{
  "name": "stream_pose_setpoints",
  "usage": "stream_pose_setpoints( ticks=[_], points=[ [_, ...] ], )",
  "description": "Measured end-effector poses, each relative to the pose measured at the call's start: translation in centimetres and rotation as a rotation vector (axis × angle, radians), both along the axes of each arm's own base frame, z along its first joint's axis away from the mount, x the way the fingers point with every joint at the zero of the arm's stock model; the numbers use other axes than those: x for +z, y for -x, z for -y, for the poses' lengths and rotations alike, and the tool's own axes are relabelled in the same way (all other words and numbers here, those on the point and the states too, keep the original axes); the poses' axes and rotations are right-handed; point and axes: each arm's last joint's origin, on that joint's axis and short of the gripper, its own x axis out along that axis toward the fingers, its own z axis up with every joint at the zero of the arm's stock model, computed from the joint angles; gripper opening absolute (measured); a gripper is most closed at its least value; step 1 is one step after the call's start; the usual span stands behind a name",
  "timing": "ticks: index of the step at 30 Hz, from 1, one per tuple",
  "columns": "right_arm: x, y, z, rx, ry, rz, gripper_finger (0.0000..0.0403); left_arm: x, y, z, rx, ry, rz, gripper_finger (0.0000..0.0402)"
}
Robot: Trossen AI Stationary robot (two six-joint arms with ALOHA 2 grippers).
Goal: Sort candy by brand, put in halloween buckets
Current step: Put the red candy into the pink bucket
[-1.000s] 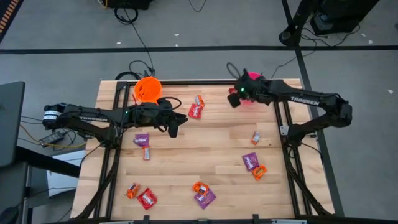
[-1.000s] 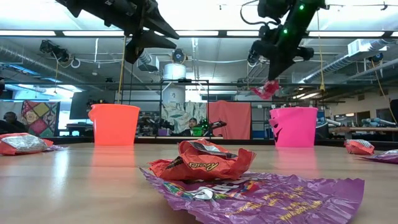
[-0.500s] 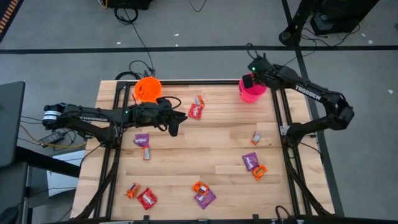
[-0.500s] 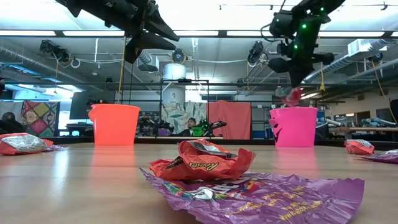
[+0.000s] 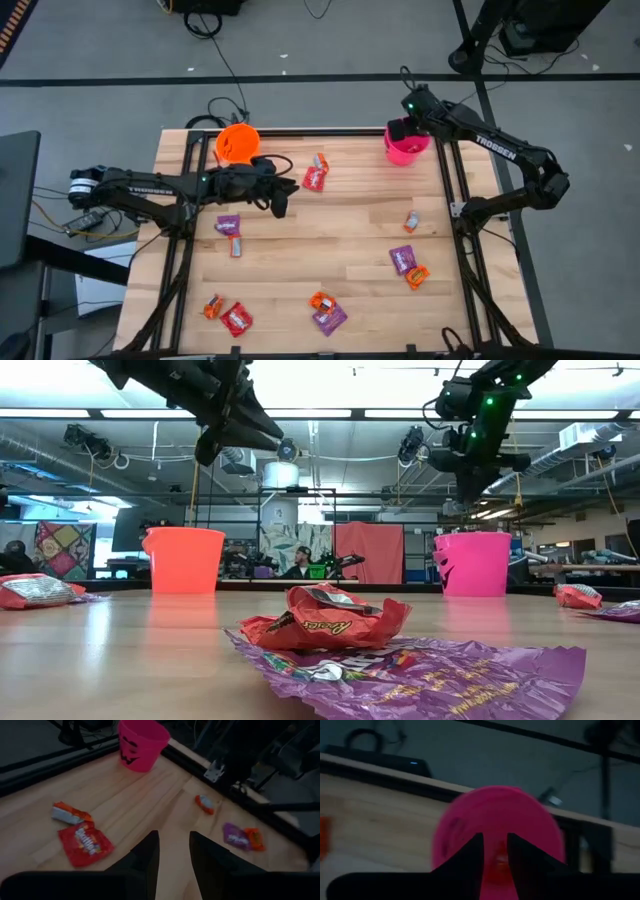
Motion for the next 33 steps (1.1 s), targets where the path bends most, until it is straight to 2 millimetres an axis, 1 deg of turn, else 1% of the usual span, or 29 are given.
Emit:
stream_pose_setpoints(
  ticks=[7, 11, 14, 16, 18, 21, 25, 29, 33],
  points=[
    [0.9, -1.8, 0.1, 0.249, 0.037, 0.166, 0.0096, -0.1, 0.1, -0.9, 0.027, -0.021, -0.016, 0.0113],
    [1.5, -2.7, 0.1, 0.243, 0.034, 0.311, 0.0096, -0.1, 0.2, -1.3, 0.040, -0.020, -0.016, 0.0113],
    [1.8, -3.2, 0.0, 0.223, 0.038, 0.387, 0.0095, -0.1, 0.2, -1.5, 0.045, -0.019, -0.017, 0.0113],
    [1.7, -4.0, 0.0, 0.239, 0.038, 0.430, 0.0096, -0.1, 0.3, -1.7, 0.042, -0.039, -0.025, 0.0113],
    [1.0, -5.0, -0.1, 0.277, -0.007, 0.449, 0.0096, -0.2, 0.2, -1.8, 0.040, -0.083, -0.046, 0.0113],
    [-0.7, -6.9, -0.5, 0.301, -0.093, 0.447, 0.0095, -0.5, 0.1, -2.1, 0.067, -0.162, -0.093, 0.0113],
    [-2.9, -9.5, -1.9, 0.349, -0.145, 0.376, 0.0098, -1.0, -0.3, -2.3, 0.063, -0.210, -0.131, 0.0113],
    [-3.9, -11.2, -3.9, 0.462, -0.142, 0.313, 0.0103, -1.7, -0.6, -2.4, 0.075, -0.166, -0.149, 0.0113],
    [-4.7, -12.5, -5.3, 0.563, -0.135, 0.263, 0.0113, -2.9, -1.2, -2.5, 0.081, -0.134, -0.201, 0.0113]
  ],
)
